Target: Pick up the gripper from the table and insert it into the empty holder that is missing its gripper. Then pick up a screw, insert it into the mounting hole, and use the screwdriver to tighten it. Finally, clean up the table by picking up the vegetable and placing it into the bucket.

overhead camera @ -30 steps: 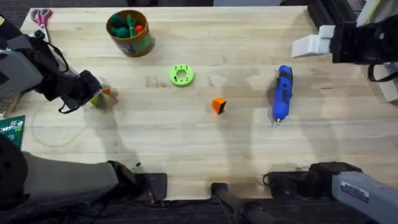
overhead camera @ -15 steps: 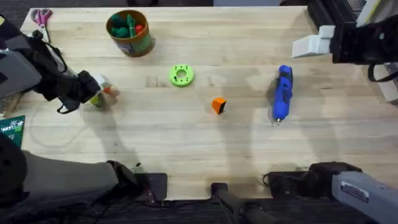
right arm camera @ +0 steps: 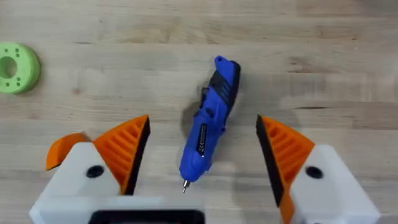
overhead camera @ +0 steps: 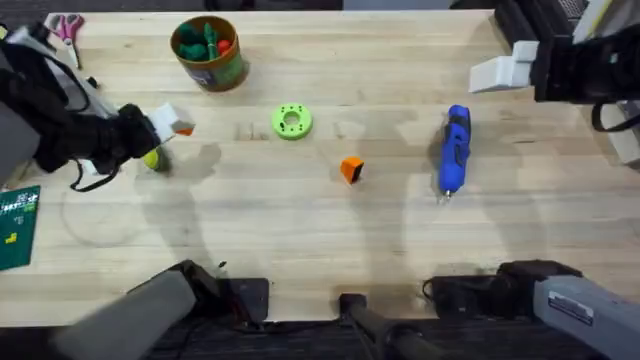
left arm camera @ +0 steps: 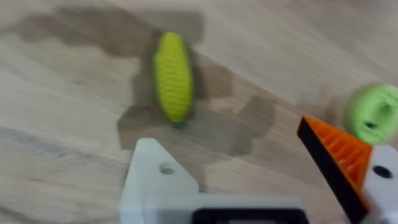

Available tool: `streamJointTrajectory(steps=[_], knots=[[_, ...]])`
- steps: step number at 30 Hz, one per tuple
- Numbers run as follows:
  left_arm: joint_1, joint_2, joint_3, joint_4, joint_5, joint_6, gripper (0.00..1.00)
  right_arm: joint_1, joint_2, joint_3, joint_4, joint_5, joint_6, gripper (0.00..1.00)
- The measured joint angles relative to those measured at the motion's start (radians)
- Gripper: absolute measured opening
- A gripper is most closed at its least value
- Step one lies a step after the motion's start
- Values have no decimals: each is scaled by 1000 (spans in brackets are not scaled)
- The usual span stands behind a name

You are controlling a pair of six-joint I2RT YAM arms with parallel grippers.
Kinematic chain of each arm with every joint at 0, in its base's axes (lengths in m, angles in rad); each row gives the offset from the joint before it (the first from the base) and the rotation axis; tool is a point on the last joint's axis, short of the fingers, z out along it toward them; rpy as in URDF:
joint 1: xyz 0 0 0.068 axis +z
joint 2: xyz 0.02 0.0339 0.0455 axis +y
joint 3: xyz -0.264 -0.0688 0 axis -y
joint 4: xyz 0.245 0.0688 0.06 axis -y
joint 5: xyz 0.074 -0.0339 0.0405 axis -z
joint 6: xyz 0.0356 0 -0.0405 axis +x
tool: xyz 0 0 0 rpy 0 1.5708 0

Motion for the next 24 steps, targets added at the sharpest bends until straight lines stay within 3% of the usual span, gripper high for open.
streamJointTrajectory(steps=[4,10,13,19,24], knots=[[-65,-160,0,-55,103,27,986,0,0,0,0,0,0,994],[-191,-403,0,-37,240,40,985,0,0,0,0,0,0,993],[-237,-508,0,-49,301,13,985,0,0,0,0,0,0,993],[-257,-629,0,-107,368,-119,985,0,0,0,0,0,0,994],[-258,-641,-6,-134,375,-136,985,0,0,0,0,0,0,993]])
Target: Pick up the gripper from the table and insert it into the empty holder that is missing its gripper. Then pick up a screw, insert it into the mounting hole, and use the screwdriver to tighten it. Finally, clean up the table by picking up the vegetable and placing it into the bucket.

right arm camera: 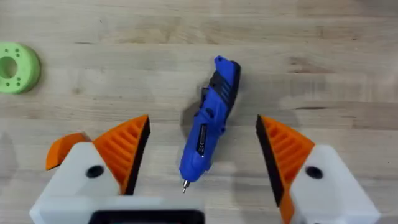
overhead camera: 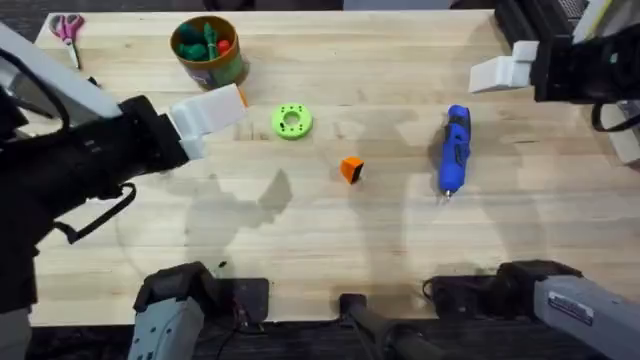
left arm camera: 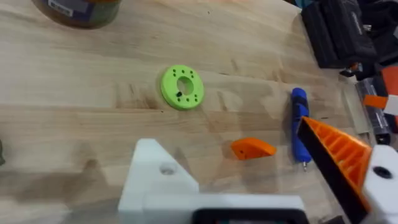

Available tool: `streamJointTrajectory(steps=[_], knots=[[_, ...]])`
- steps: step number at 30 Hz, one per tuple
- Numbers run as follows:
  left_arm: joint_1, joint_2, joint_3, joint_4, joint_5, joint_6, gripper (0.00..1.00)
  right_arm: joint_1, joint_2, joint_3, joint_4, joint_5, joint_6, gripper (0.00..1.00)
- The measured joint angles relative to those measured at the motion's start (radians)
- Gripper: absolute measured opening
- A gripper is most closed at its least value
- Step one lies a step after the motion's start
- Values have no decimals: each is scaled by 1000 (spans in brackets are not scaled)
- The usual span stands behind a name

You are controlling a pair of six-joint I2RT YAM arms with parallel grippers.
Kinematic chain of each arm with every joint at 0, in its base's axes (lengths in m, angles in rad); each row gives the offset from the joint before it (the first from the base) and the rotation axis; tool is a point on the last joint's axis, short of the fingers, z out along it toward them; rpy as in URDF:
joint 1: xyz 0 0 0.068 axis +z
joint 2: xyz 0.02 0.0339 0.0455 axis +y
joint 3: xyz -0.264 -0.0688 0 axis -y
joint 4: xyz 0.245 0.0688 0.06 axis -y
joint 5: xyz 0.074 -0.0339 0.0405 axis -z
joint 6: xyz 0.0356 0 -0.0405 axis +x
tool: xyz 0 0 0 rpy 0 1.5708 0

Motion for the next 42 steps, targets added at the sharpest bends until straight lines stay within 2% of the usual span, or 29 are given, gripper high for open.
streamJointTrajectory(steps=[3,6,13,18,22,26,30,34,42], knots=[[-11,-8,-39,59,1,49,985,0,0,0,0,0,0,993],[-29,-71,-151,181,1,107,987,0,0,0,0,0,0,993],[-50,-379,-448,408,7,182,986,0,0,0,0,0,0,994],[-60,-552,-599,479,32,213,986,0,0,0,0,0,0,994],[-75,-628,-679,554,47,222,986,0,0,0,0,0,0,993],[-110,-646,-761,683,60,229,986,0,0,0,0,0,0,994],[-154,-646,-811,790,65,231,986,0,0,0,0,0,0,994],[-190,-646,-813,793,91,232,986,0,0,0,0,0,0,994],[-222,-646,-813,785,187,225,986,0,0,0,0,0,0,994]])
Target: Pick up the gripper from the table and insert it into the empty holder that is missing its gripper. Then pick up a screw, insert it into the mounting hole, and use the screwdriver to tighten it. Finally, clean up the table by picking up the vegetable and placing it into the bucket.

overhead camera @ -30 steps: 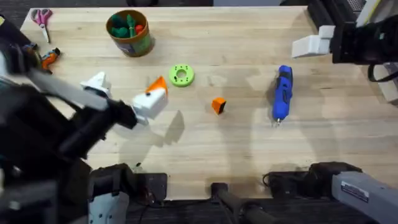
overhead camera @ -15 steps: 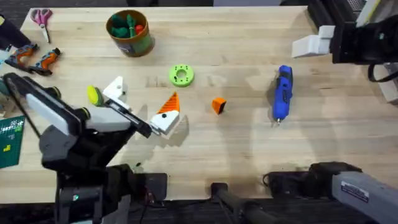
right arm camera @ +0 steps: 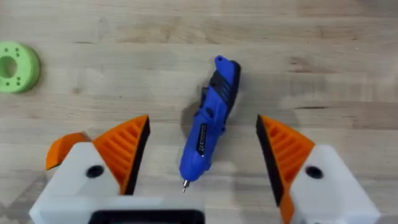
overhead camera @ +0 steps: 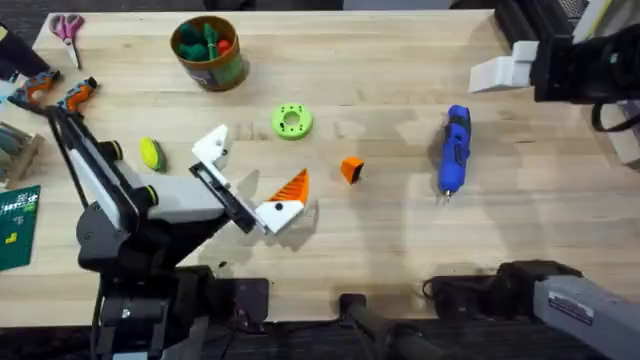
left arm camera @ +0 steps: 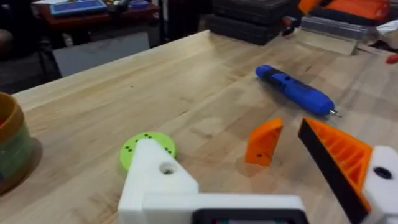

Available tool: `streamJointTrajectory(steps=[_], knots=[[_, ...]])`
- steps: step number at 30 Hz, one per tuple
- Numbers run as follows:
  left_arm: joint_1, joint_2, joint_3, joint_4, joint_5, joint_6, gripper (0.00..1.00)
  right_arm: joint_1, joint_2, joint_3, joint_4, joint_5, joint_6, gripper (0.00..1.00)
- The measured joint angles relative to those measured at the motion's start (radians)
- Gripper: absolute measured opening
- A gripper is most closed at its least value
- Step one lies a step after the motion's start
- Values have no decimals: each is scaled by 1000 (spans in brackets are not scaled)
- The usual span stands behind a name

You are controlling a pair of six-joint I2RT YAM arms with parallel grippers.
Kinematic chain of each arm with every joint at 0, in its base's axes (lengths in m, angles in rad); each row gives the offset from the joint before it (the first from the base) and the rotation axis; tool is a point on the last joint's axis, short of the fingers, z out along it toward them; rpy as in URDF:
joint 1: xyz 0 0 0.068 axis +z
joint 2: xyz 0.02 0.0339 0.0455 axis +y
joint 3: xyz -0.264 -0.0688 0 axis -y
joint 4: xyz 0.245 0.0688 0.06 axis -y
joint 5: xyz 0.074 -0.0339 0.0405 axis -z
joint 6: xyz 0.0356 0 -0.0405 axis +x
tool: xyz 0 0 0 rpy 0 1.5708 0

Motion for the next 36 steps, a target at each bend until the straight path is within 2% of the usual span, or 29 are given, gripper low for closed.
streamJointTrajectory(steps=[4,22,29,34,36], knots=[[-16,0,0,-1,13,-2,985,0,0,0,0,0,0,993],[-16,0,0,-2,26,-4,986,0,0,0,31,0,0,993],[-16,0,0,-2,26,-4,986,0,0,0,-25,0,0,993],[-16,0,0,-2,26,-4,986,8,0,0,-18,-42,-6,993],[-16,0,0,-2,26,-4,986,39,5,0,-14,-57,-9,993]])
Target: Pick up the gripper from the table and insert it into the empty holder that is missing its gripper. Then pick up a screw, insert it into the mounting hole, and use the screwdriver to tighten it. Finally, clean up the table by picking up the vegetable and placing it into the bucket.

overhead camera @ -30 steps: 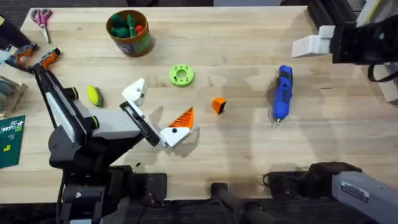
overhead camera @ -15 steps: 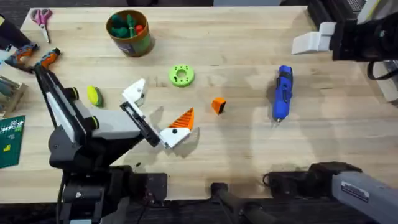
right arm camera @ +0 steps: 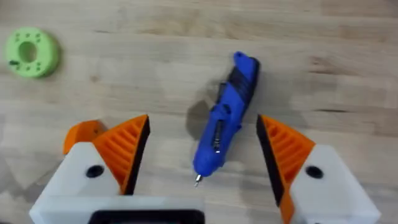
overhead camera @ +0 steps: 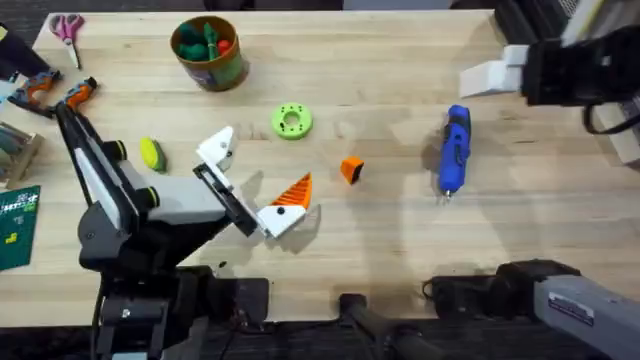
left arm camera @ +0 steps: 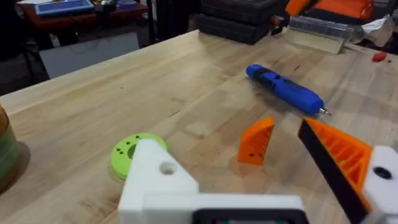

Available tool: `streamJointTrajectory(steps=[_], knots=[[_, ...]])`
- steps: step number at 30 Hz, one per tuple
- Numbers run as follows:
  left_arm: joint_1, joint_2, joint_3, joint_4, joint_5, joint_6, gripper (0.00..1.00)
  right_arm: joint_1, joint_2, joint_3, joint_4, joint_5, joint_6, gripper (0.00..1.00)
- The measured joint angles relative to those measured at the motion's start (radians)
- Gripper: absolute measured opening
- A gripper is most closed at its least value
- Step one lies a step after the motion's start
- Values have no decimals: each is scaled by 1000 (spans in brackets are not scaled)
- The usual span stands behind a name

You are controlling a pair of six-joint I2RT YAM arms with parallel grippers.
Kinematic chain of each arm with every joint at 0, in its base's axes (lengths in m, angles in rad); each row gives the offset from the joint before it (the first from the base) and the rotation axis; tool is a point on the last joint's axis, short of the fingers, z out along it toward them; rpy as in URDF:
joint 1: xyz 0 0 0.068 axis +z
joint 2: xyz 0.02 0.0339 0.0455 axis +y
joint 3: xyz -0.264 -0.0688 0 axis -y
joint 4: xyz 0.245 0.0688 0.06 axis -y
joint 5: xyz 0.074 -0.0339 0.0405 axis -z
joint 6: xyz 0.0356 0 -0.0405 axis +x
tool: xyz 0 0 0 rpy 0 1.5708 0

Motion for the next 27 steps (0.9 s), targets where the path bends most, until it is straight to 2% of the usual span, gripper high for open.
streamJointTrajectory(steps=[6,11,16,27], knots=[[0,0,0,0,0,0,986,187,75,0,15,-18,-7,993],[0,0,0,0,0,0,986,361,154,0,25,16,-8,993],[0,0,0,0,0,0,986,494,219,0,63,33,-11,992],[0,0,0,0,0,0,985,654,317,0,120,-14,6,992]])
